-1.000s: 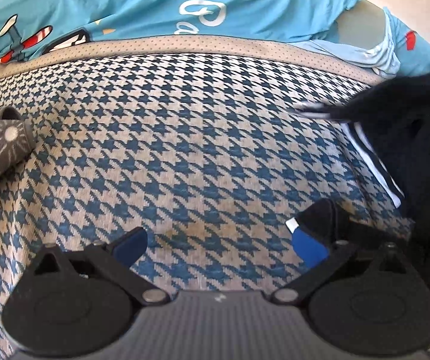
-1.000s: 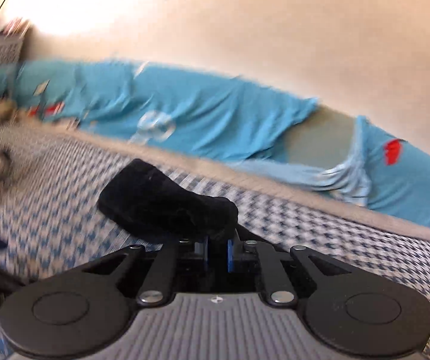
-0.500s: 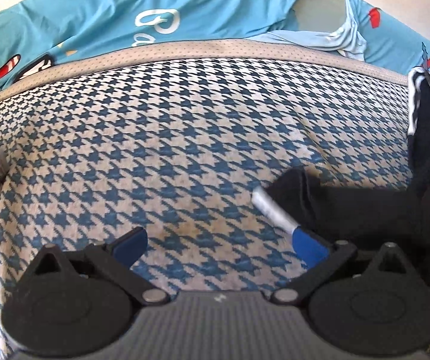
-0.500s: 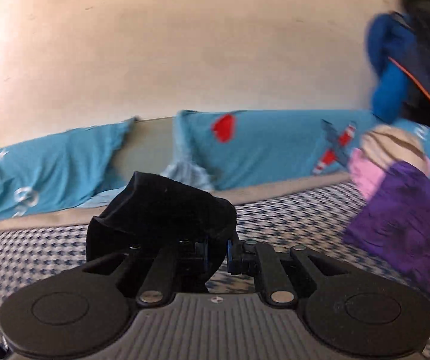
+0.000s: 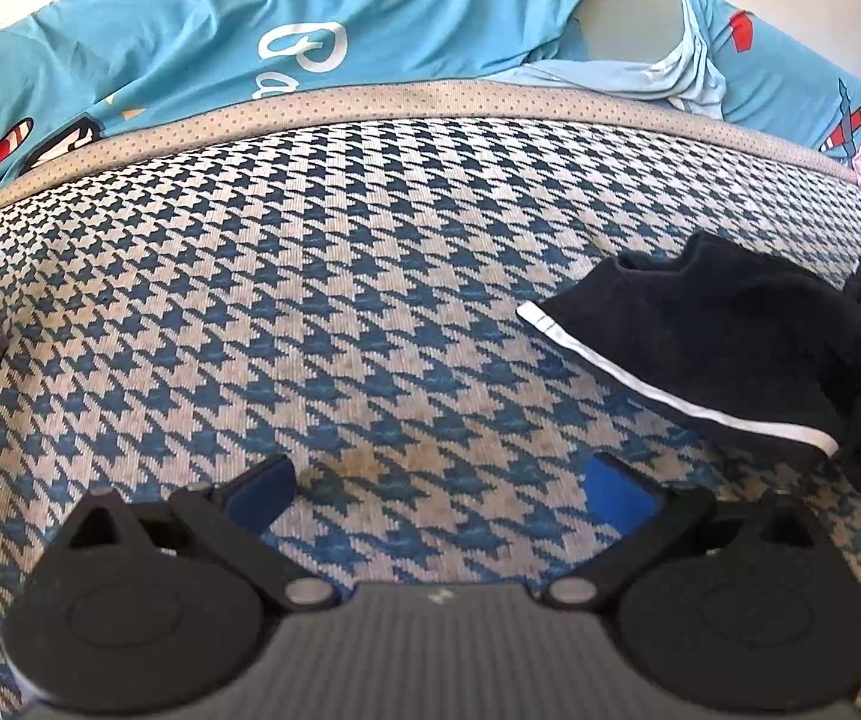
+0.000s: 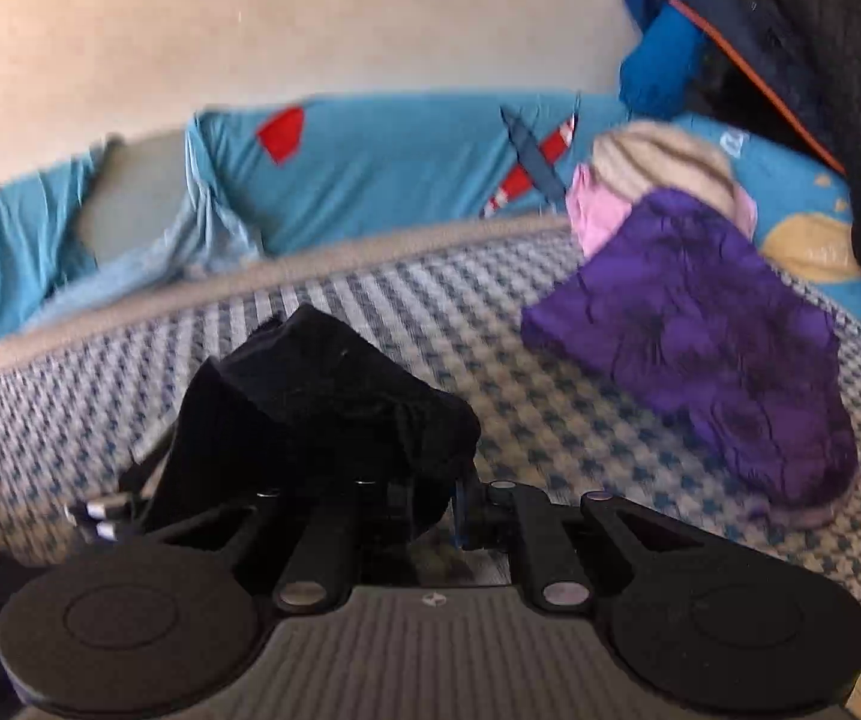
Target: Fold clothes
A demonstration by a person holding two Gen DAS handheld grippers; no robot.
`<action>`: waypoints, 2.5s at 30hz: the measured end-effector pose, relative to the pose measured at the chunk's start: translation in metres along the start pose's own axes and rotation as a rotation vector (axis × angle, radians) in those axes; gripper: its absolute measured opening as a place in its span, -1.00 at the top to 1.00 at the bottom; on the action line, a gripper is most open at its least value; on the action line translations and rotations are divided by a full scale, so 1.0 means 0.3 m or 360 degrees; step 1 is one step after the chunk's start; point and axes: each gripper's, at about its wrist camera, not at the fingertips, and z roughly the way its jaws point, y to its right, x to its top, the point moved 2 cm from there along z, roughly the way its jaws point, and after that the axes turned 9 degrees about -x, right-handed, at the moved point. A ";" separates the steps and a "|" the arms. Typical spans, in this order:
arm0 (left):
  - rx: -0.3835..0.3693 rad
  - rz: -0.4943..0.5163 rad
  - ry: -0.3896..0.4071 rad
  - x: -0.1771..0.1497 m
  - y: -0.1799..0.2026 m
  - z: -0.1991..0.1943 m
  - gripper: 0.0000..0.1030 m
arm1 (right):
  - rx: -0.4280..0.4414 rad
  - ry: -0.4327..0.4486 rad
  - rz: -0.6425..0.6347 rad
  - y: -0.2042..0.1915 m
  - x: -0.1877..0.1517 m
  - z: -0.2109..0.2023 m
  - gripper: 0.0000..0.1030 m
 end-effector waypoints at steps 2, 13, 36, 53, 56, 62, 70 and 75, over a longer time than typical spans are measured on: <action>-0.0008 -0.0010 0.0007 -0.004 -0.001 -0.005 -1.00 | -0.0008 -0.0054 -0.0062 -0.002 -0.029 0.009 0.80; -0.0143 -0.0036 0.0062 0.009 0.044 -0.006 -1.00 | -0.0069 -0.0173 -0.0139 -0.016 -0.099 0.035 0.80; -0.0316 0.0163 0.0009 0.007 0.259 0.107 -1.00 | 0.0425 -0.0233 -0.0193 -0.179 -0.199 -0.050 0.74; -0.0056 -0.0074 0.0079 0.045 0.056 0.027 -1.00 | 0.0663 -0.0128 -0.0371 -0.460 -0.258 -0.081 0.74; -0.0016 -0.0114 0.0079 0.049 0.025 0.012 -1.00 | 0.0669 -0.0105 -0.0396 -0.518 -0.261 -0.091 0.74; 0.0030 -0.0134 0.0099 0.057 -0.019 -0.023 -1.00 | 0.0692 -0.0093 -0.0408 -0.597 -0.241 -0.116 0.74; 0.0041 -0.0143 0.0117 0.056 -0.048 -0.055 -1.00 | 0.0665 -0.0073 -0.0431 -0.685 -0.224 -0.132 0.74; 0.0042 -0.0152 0.0119 0.057 -0.055 -0.064 -1.00 | 0.0680 -0.0077 -0.0427 -0.712 -0.212 -0.132 0.74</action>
